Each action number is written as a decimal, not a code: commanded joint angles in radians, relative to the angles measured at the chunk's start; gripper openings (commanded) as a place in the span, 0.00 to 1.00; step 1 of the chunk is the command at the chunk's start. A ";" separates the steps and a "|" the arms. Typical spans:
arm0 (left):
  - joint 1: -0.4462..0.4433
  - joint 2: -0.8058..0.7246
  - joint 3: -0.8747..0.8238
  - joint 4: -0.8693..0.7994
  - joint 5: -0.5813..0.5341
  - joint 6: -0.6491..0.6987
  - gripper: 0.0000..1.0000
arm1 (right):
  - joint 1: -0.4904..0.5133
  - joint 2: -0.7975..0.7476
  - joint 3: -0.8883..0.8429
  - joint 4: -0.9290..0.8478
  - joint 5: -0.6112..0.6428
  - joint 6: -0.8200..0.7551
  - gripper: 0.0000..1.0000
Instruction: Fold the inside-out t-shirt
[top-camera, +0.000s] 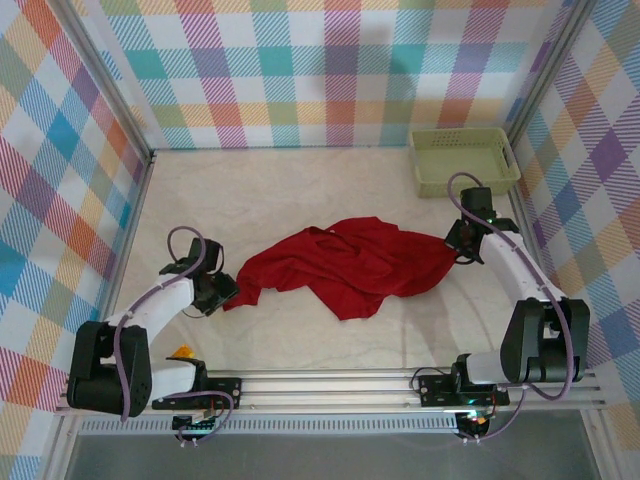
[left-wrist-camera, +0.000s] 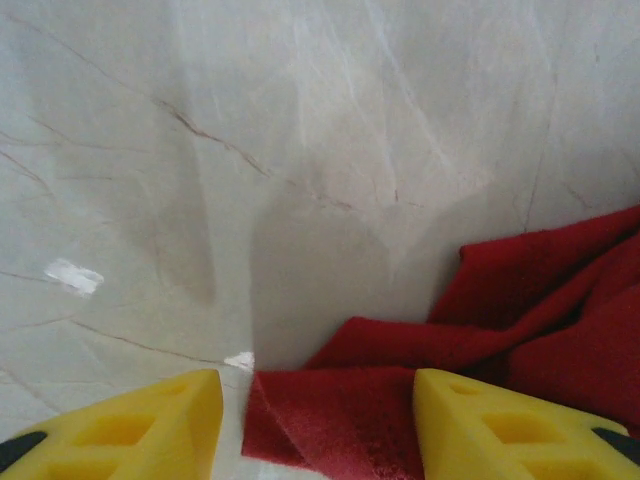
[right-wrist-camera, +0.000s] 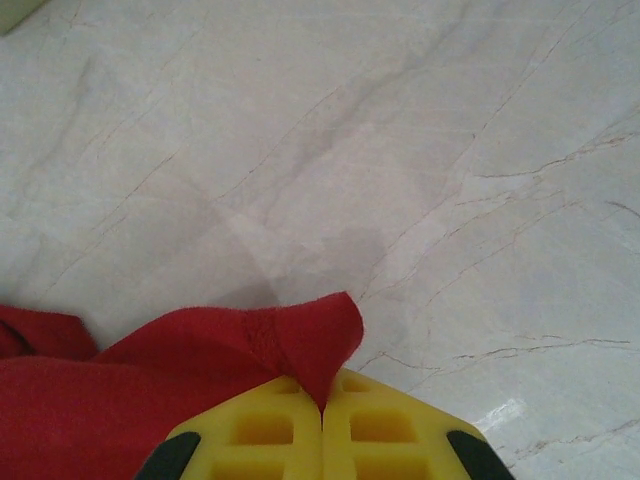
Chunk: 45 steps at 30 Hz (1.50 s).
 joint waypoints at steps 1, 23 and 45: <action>0.004 0.026 -0.011 0.053 0.064 -0.013 0.48 | -0.002 0.013 -0.016 -0.004 -0.020 0.000 0.00; 0.027 -0.083 0.526 -0.119 -0.387 0.112 0.00 | -0.021 -0.196 0.308 -0.078 -0.081 -0.025 0.00; 0.035 -0.467 1.049 0.034 -0.590 0.283 0.00 | -0.044 -0.484 0.862 0.041 -0.256 -0.146 0.00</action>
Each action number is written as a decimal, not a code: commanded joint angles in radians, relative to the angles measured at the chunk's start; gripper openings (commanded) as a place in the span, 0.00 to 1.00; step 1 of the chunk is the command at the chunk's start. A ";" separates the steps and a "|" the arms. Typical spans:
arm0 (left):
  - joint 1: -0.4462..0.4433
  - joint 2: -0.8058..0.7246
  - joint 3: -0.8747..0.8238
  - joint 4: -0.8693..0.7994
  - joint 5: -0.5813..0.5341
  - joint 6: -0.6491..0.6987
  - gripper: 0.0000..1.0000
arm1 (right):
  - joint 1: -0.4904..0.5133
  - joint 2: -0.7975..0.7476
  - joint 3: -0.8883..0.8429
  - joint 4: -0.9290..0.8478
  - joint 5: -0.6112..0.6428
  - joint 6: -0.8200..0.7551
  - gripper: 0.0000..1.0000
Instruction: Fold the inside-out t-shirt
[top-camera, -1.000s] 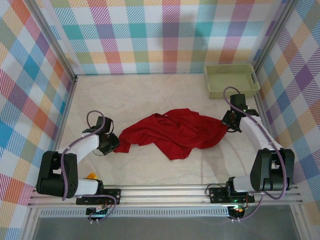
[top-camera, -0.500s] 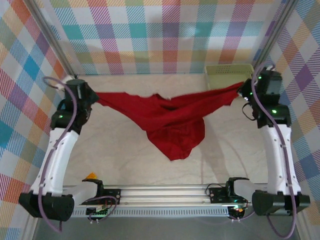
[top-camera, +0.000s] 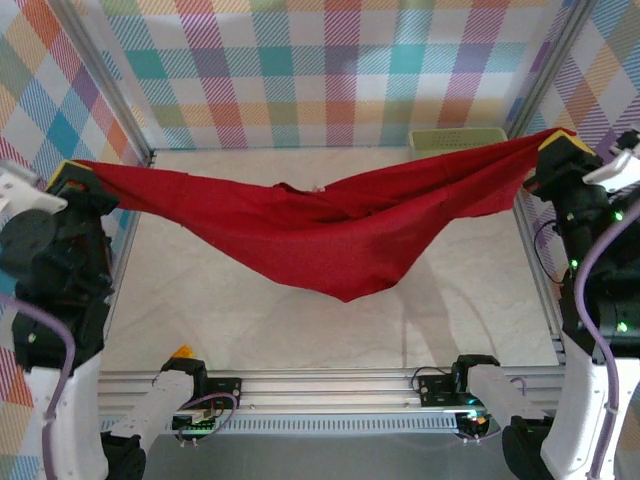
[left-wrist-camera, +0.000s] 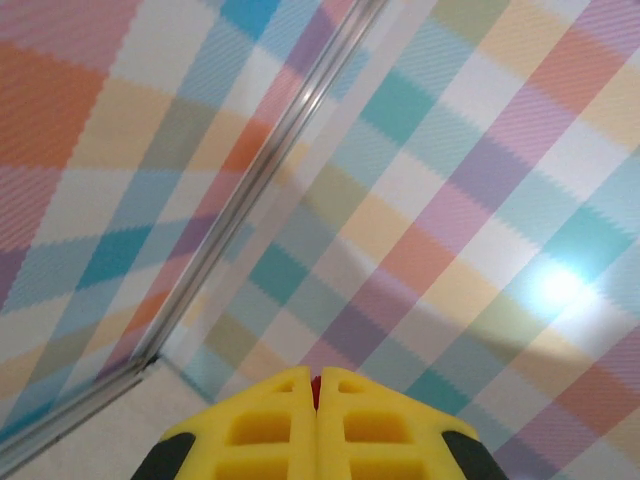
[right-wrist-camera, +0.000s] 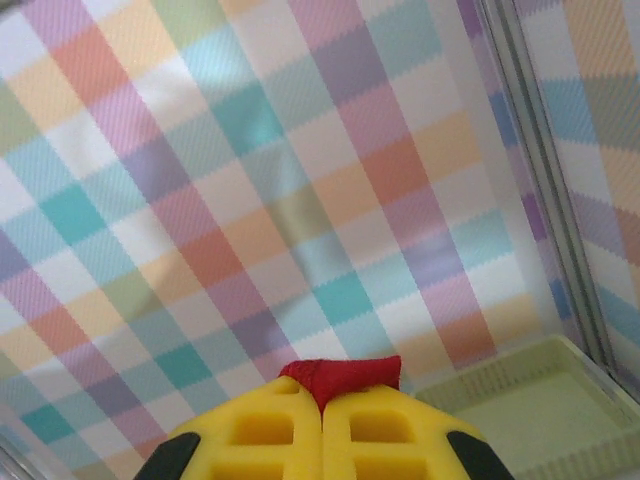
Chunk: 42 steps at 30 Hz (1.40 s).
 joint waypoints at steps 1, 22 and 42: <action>0.014 -0.023 0.057 0.071 -0.044 0.067 0.00 | -0.007 -0.016 0.057 0.103 -0.050 -0.024 0.00; 0.014 0.055 0.047 0.035 -0.128 0.061 0.00 | -0.006 0.027 -0.043 0.133 0.000 -0.051 0.00; 0.015 -0.026 0.114 0.059 -0.089 0.068 0.00 | -0.007 -0.058 0.020 0.194 0.013 -0.067 0.00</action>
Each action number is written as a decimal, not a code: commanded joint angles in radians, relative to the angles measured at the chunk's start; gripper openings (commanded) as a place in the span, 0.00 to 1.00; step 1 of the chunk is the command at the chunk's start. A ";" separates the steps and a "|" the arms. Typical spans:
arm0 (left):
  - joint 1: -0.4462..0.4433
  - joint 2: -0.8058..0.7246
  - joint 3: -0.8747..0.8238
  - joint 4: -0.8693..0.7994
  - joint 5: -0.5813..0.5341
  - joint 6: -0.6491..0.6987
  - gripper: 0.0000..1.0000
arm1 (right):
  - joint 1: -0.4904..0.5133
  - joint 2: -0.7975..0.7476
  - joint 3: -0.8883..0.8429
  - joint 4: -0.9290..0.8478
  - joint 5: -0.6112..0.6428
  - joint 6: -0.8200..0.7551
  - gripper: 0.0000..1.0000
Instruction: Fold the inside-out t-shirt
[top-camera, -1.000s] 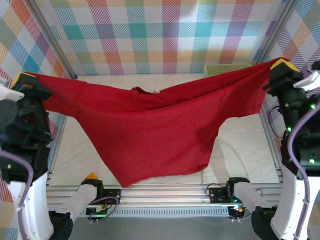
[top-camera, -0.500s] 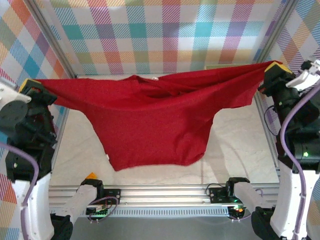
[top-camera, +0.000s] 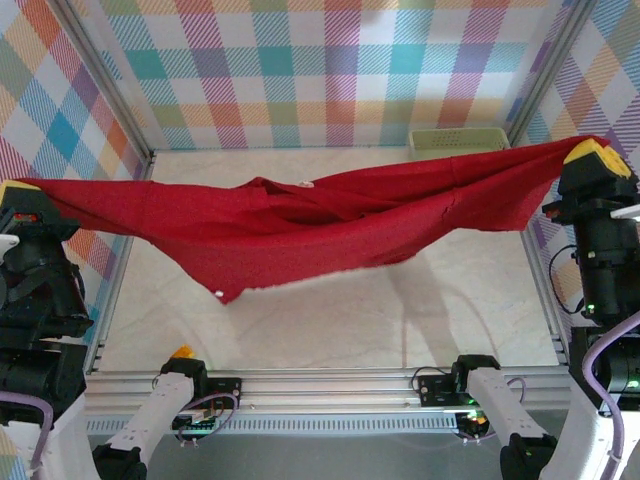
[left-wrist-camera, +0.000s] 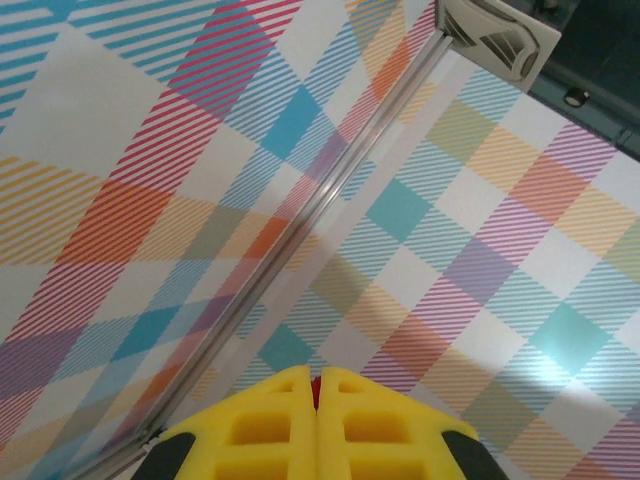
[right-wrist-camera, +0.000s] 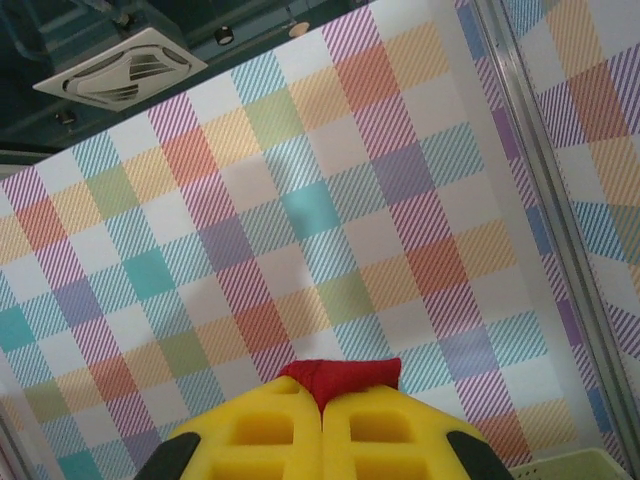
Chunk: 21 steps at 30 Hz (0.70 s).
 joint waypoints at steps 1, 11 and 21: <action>0.013 0.067 0.052 0.049 0.016 0.026 0.00 | -0.006 0.062 0.039 0.079 0.035 -0.016 0.00; 0.013 0.483 0.144 -0.029 0.065 0.050 0.00 | -0.008 0.360 -0.015 0.104 0.014 -0.014 0.00; 0.091 0.838 -0.018 0.091 0.033 -0.018 0.00 | 0.010 0.715 -0.181 0.222 -0.117 0.109 0.00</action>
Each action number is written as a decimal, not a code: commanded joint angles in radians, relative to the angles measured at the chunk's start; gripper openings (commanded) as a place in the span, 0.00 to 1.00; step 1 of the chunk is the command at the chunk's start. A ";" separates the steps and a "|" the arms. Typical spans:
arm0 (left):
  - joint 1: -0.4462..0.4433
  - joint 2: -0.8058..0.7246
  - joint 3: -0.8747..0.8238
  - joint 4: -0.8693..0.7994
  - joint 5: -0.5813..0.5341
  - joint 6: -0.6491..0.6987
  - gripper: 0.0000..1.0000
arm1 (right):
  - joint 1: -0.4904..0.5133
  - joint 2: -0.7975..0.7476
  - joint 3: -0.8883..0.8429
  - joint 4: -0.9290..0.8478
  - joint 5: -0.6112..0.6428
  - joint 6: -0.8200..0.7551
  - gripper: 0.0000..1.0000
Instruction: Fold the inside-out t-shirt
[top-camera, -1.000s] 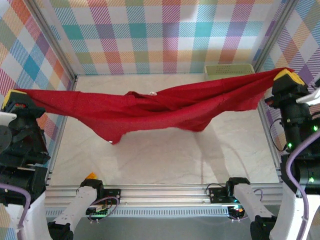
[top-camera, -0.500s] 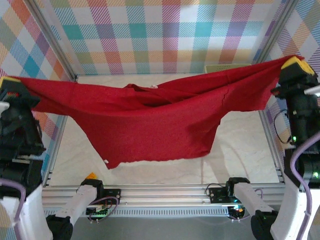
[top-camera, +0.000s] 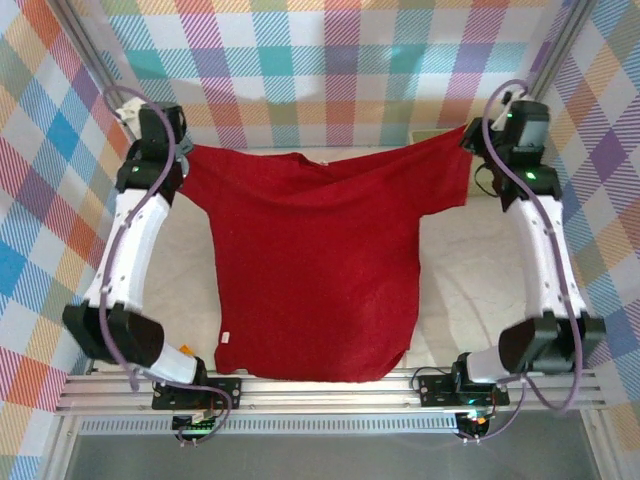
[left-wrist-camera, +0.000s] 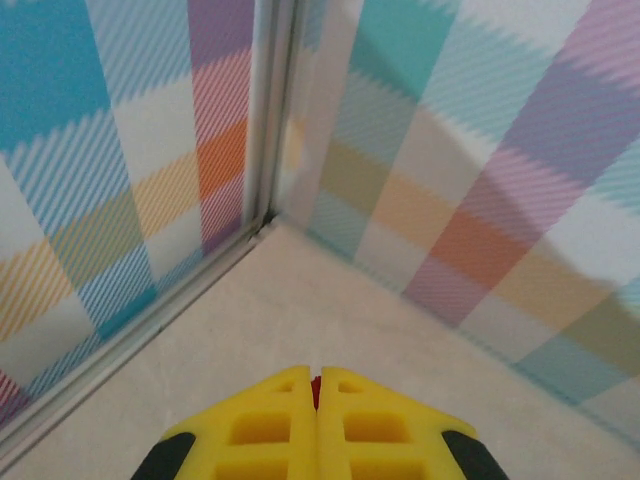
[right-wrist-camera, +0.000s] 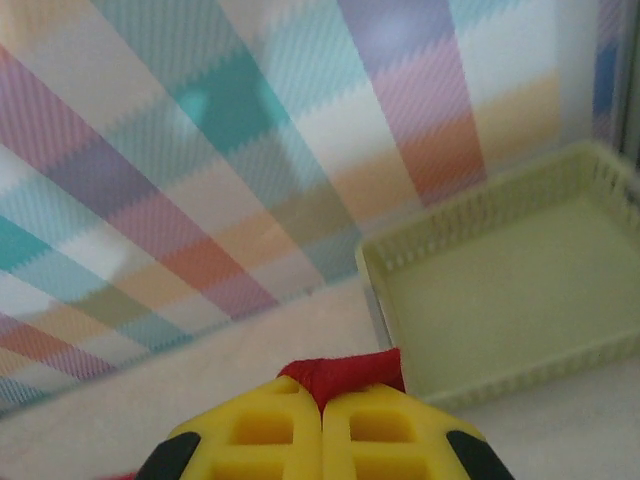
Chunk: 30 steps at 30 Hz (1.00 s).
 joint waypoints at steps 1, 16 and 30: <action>0.070 0.085 -0.013 0.083 -0.008 -0.044 0.00 | 0.019 0.107 0.032 0.095 -0.047 0.045 0.00; 0.165 0.435 0.300 -0.215 0.158 -0.096 0.94 | 0.099 0.564 0.561 -0.243 0.020 -0.011 0.93; -0.085 -0.074 -0.495 0.014 0.471 -0.235 0.91 | 0.407 0.127 -0.219 -0.138 -0.070 -0.017 0.87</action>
